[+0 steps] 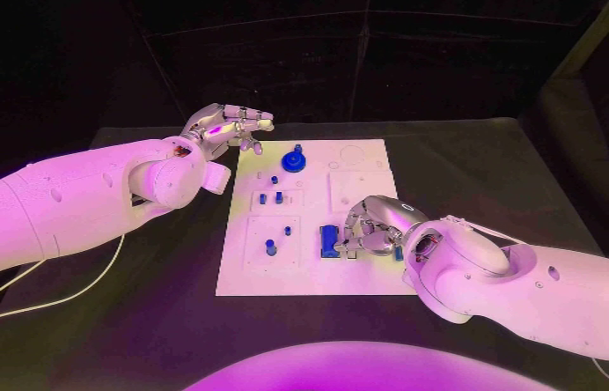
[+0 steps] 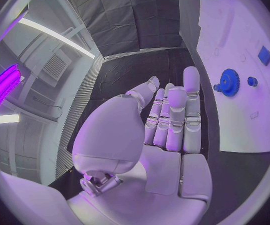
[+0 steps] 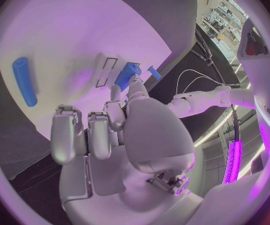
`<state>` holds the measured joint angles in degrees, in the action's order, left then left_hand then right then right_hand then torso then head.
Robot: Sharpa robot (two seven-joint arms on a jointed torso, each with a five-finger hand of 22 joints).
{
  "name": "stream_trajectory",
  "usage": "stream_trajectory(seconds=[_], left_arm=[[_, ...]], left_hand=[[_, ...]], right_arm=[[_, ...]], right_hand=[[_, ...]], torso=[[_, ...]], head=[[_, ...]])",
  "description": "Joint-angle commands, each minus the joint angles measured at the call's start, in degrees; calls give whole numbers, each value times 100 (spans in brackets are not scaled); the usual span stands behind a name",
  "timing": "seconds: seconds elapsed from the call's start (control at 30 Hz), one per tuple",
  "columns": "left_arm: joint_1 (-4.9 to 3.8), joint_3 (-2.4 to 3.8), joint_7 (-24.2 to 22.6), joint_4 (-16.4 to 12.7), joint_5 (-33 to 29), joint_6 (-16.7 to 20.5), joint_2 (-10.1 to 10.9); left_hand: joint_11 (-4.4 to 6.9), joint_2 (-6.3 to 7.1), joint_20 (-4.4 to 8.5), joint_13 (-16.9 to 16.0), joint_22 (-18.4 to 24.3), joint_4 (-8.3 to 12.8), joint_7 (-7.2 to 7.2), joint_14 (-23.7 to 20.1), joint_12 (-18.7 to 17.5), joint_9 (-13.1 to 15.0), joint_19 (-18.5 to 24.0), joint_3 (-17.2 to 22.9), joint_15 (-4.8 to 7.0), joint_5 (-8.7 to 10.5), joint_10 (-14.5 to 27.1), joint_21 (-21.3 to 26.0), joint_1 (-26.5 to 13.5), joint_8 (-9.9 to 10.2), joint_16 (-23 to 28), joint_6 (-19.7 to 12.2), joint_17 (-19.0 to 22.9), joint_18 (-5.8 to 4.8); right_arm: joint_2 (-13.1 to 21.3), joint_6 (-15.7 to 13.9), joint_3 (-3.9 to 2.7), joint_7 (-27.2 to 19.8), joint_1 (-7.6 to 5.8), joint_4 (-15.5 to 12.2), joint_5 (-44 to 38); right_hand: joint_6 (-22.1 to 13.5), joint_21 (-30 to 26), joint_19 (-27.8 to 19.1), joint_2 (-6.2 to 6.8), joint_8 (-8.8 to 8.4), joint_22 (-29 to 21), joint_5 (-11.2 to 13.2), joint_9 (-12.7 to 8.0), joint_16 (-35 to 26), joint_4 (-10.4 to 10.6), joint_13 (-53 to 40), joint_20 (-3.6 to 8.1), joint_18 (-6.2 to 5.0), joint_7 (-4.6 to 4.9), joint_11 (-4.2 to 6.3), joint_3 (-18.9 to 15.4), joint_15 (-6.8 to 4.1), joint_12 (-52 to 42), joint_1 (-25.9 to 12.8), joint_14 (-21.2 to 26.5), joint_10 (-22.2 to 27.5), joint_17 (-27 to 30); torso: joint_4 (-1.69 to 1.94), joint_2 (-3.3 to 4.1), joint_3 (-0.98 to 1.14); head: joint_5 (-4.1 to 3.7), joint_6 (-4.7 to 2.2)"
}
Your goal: Assemble the parts on the task board
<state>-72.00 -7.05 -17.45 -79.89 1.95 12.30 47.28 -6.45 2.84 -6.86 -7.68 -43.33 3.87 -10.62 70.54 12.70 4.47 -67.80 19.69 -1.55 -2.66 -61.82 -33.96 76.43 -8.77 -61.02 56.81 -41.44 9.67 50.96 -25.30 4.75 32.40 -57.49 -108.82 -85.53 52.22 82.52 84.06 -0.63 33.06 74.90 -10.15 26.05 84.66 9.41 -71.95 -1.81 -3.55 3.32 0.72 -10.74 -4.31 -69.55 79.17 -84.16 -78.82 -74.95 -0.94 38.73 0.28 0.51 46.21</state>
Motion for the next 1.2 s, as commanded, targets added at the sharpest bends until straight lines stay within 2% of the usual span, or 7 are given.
stream_trajectory(seconds=[0.03,0.3,0.47,0.77,0.9,1.2], left_arm=[[-9,4,-17,-8,-16,-57,4],[-9,4,-16,-5,-16,-61,4],[-9,4,-15,5,-16,-62,0],[-9,3,-14,3,-16,-62,-7],[-10,3,-12,0,-16,-59,-2],[-10,3,-13,-8,-16,-58,4]], left_hand=[[0,-18,-37,-7,7,-3,-4,-51,39,-6,-11,-30,-6,-20,30,19,12,-21,-23,-23,5,76],[0,-18,-37,-7,7,-3,-4,-51,39,-6,-11,-30,-6,-20,30,19,12,-21,-23,-23,5,76],[0,-18,-37,-7,7,-3,-4,-51,39,-6,-11,-30,-6,-20,30,19,12,-21,-23,-23,5,76],[0,-18,-37,-7,7,-3,-4,-51,39,-6,-11,-30,-6,-20,30,19,12,-21,-23,-23,5,76],[0,-18,-37,-7,7,-3,-4,-51,39,-6,-11,-30,-6,-20,30,19,12,-21,-23,-23,5,76],[1,-21,-37,-10,9,4,-3,-54,49,-7,-12,-32,-5,-20,38,21,22,-27,-26,-27,10,77]], right_arm=[[10,-62,-1,-182,-7,-39,-31],[63,-60,-1,-375,-6,-119,23],[70,-6,-1,-429,-6,-143,59],[-3,161,-1,-361,-7,-21,53],[-48,209,-1,-328,-8,22,30],[-82,44,-1,-149,-8,59,-133]], right_hand=[[43,32,72,16,18,281,31,9,30,-10,-4,27,85,2,21,-31,-37,-12,16,-419,-16,-730],[56,31,71,35,21,281,44,10,31,19,-9,25,84,2,20,-100,-35,-15,-50,-419,-26,-733],[58,29,70,41,22,279,51,11,31,28,-12,25,84,3,19,-118,-34,-17,-69,-420,-28,-734],[78,34,74,20,34,288,54,17,35,7,-9,26,85,-11,28,-118,-37,-10,-30,-421,-27,-741],[92,34,74,4,42,289,54,21,35,-15,-15,28,85,-20,35,-116,-42,-14,10,-421,-30,-742],[155,38,77,-78,78,298,41,35,41,-61,-39,42,86,-51,61,-99,-62,-34,99,-424,-50,-755]], torso=[[1,0,2],[-3,2,10],[-5,1,4],[15,2,-8],[7,3,-5],[-2,-1,0]], head=[[14,-6],[25,2],[17,-2],[4,5],[19,15],[30,18]])
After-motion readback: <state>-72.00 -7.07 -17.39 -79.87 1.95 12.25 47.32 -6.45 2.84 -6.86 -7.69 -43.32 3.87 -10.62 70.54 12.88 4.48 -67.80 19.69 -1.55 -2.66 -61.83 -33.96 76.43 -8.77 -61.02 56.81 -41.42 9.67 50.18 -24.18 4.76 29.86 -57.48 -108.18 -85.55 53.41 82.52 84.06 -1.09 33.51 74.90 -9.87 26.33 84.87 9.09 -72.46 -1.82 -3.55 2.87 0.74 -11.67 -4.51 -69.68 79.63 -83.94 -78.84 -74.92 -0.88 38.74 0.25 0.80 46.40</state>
